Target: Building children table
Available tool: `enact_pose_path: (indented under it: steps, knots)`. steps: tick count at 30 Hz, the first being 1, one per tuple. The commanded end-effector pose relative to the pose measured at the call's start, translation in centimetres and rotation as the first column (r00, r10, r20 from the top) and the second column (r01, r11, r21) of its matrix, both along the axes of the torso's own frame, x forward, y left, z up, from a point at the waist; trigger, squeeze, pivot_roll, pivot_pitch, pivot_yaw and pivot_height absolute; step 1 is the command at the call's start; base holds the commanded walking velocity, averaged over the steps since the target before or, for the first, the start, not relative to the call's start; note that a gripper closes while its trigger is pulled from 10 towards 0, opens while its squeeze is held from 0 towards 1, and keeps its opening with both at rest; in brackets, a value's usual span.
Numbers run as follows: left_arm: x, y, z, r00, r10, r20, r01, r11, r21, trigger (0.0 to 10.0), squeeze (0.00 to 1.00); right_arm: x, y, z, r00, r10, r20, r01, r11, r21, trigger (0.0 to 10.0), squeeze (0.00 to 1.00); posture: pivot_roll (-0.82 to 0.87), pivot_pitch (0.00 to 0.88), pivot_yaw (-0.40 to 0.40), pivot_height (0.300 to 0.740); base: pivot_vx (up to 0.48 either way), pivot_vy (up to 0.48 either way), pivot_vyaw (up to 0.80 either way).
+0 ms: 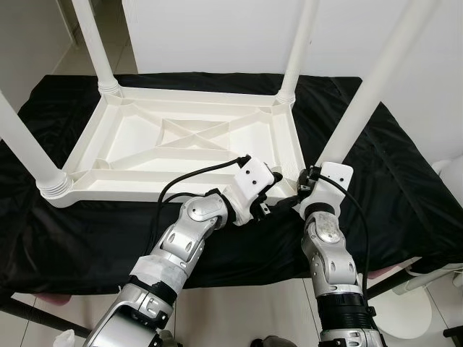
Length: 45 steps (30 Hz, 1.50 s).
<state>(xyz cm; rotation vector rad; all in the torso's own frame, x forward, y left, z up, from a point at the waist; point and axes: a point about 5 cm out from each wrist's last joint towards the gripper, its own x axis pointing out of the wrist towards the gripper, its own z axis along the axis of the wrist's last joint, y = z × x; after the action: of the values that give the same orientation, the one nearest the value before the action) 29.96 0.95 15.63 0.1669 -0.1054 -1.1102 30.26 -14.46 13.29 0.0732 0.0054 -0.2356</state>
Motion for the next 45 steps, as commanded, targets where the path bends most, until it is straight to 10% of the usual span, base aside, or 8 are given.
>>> enact_pose_path:
  steps: [1,3,16,18,19,39,42,45]
  knots:
    - [-0.1,0.1,-0.1,1.0,-0.003,-0.004,0.003,1.0,0.006,10.0,0.0,0.0,0.4,0.2,1.0,0.019,-0.001,-0.019,1.0,0.001,10.0,0.0,0.0,0.0,-0.017,0.74,0.0,0.0,0.0]
    - [-0.1,0.1,0.0,1.0,0.002,-0.003,-0.002,1.0,0.006,10.0,0.0,-0.3,-0.5,0.4,1.0,0.016,0.022,-0.016,1.0,0.0,10.0,1.0,0.0,0.0,-0.018,0.74,0.0,0.0,0.0]
    - [-1.2,0.0,0.1,0.996,-0.09,-0.024,0.09,0.996,-0.005,10.0,0.0,-1.9,-5.1,0.5,0.986,0.155,0.068,-0.153,0.988,-0.035,10.0,1.0,-0.01,0.0,-0.016,0.74,0.0,0.0,0.0]
    - [-1.3,0.0,0.1,0.994,-0.104,-0.027,0.104,0.995,-0.003,10.0,0.0,-2.0,-5.5,0.5,0.98,0.189,0.069,-0.187,0.982,-0.032,10.0,0.71,-0.01,0.0,-0.016,0.74,0.0,0.0,0.0]
    - [-1.4,0.1,0.0,0.993,-0.114,-0.031,0.114,0.994,-0.002,10.0,0.0,-2.1,-5.8,0.5,0.972,0.227,0.066,-0.224,0.974,-0.04,10.0,0.0,-0.01,0.0,-0.014,0.74,0.0,0.0,0.0]
    - [-3.1,0.7,-0.5,0.967,-0.243,-0.071,0.247,0.968,0.041,10.0,0.0,1.2,-6.7,0.1,0.759,0.636,-0.141,-0.648,0.717,-0.257,10.0,0.0,0.0,0.0,-0.011,0.74,0.0,0.0,0.0]
    - [-3.1,0.7,-0.5,0.971,-0.231,-0.07,0.234,0.971,0.043,10.0,0.0,1.7,-6.4,-0.2,0.724,0.67,-0.164,-0.688,0.684,-0.242,0.0,0.0,0.01,0.0,-0.02,0.74,0.0,0.0,0.0]
    - [-3.2,0.7,-0.4,0.971,-0.228,-0.071,0.232,0.972,0.042,10.0,0.0,1.6,-6.4,-0.4,0.716,0.676,-0.173,-0.696,0.678,-0.235,0.0,0.0,0.01,0.0,-0.022,0.74,0.0,0.0,0.0]
